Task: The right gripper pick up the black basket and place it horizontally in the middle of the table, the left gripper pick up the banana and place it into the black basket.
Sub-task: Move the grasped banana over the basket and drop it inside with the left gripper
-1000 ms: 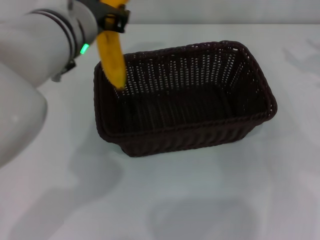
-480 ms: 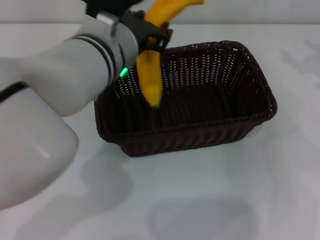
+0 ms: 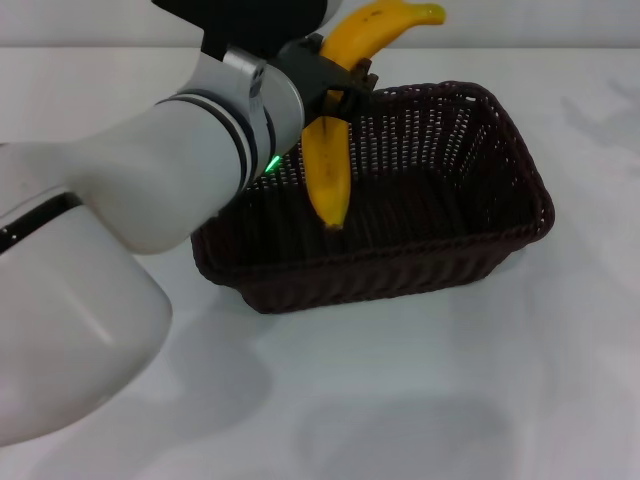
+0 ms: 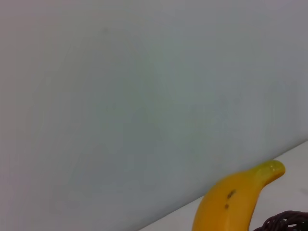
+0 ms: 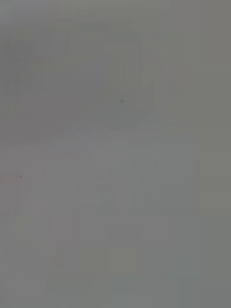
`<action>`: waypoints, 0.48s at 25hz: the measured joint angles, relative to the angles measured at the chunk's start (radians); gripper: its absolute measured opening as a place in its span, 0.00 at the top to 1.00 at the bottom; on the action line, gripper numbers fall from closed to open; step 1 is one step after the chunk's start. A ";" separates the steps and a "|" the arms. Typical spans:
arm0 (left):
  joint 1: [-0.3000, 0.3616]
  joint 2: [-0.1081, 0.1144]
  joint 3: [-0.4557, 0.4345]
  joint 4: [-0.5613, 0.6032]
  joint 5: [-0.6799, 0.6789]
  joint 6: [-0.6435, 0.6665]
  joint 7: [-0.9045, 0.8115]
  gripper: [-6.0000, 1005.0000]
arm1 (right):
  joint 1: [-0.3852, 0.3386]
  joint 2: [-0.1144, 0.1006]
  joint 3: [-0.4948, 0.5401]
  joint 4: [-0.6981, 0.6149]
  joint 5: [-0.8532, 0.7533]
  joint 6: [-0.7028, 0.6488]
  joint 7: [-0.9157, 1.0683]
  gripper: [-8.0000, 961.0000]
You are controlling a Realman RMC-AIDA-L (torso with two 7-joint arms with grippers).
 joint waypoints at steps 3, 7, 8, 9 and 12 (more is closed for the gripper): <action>0.000 0.000 0.002 0.001 0.000 0.001 -0.001 0.51 | 0.001 0.000 0.000 0.000 0.000 0.000 0.000 0.14; -0.001 -0.001 0.001 0.006 0.000 0.007 -0.009 0.51 | 0.002 0.000 0.000 0.000 0.000 0.000 0.000 0.14; -0.002 -0.001 -0.001 0.006 0.000 0.008 -0.012 0.51 | 0.002 0.000 0.000 0.000 0.000 0.000 0.000 0.14; -0.001 -0.001 -0.001 0.007 0.000 0.008 -0.013 0.51 | 0.002 0.000 0.000 0.000 0.000 0.000 0.000 0.14; 0.001 0.000 -0.007 0.010 0.000 0.015 -0.015 0.38 | 0.002 0.000 0.000 0.000 0.000 0.000 0.000 0.14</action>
